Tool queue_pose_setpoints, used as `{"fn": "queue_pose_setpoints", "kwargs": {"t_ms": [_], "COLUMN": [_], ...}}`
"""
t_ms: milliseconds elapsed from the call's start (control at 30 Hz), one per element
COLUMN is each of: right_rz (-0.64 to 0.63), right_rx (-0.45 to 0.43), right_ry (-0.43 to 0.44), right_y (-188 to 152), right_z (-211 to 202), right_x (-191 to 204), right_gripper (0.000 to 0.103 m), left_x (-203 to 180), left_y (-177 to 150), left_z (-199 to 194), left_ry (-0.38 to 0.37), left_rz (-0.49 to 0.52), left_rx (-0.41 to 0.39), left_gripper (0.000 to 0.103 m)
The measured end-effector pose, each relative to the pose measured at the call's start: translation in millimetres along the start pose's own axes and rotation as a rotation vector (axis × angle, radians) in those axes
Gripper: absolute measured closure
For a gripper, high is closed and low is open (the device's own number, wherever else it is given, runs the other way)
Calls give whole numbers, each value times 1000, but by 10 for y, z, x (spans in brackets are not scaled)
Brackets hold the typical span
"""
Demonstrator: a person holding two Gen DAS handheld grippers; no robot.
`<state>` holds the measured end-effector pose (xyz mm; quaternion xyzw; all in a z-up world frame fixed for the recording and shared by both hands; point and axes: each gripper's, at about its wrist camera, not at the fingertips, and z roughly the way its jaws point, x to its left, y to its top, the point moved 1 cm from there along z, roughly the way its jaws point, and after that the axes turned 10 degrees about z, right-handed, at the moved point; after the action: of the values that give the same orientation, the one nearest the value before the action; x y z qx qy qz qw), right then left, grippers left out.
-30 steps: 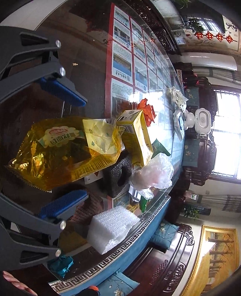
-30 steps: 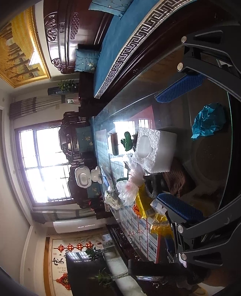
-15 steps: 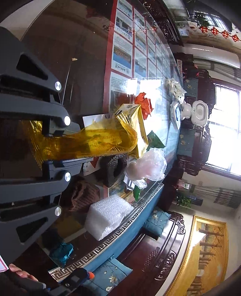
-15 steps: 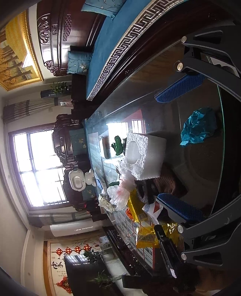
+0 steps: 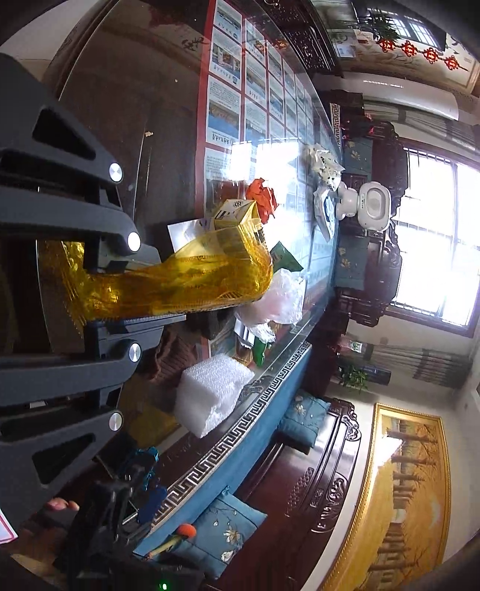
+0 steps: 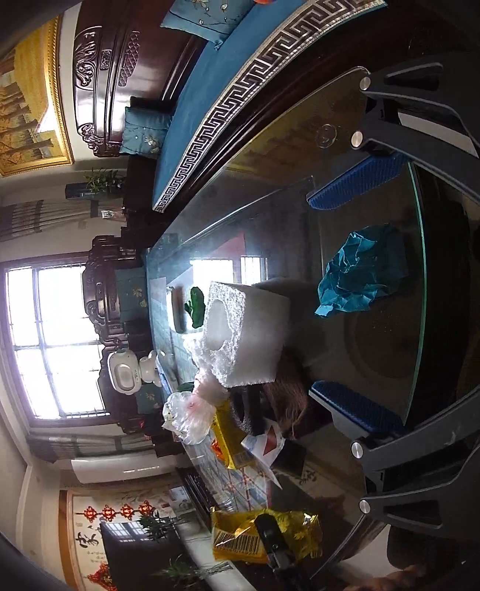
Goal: Collect trash
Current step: 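Grasp the gold snack wrapper with left tool while right tool grasps teal crumpled paper, then carry both items to the yellow bucket and open both tools to drop them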
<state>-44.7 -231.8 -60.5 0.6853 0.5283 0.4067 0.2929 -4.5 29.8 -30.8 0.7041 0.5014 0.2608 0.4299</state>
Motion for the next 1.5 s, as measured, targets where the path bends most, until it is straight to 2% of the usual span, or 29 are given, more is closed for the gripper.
{"fn": "queue_pose_setpoints", "kwargs": {"t_ms": [67,100,133,167,300,500,700,867,1033,1267,1500], "right_rz": [-2,-3,-2,-2,31,21,-3,-41,-78,-103,-112], "right_rx": [25,41,55,74,79,28,-10,37,121,267,349], "right_ry": [-13,-18,-24,-32,6,65,134,156,159,161,163], "right_y": [-25,-35,-52,-63,-56,-51,-127,-319,-594,-1027,-1296], "right_z": [74,118,158,199,191,-7,-398,-673,-872,-869,-807], "right_x": [-17,-34,-50,-74,-140,-43,126,201,265,309,293], "right_gripper": [29,33,44,61,63,64,64,64,64,64,64], "left_x": [-22,-28,-25,-30,-42,-124,-321,-421,-453,-532,-648], "left_y": [-3,-5,0,1,-14,-59,-256,-528,-924,-1576,-1877], "left_z": [-12,-14,-8,-6,-16,-83,-260,-482,-551,-405,-336], "left_ry": [-8,-13,-17,-21,-39,-83,-167,-220,-260,-329,-394], "left_rz": [4,4,6,8,9,23,81,115,126,124,162], "left_rx": [-1,-1,0,0,-3,6,57,118,244,467,583], "left_gripper": [87,87,87,87,87,87,87,87,87,87,84]}}
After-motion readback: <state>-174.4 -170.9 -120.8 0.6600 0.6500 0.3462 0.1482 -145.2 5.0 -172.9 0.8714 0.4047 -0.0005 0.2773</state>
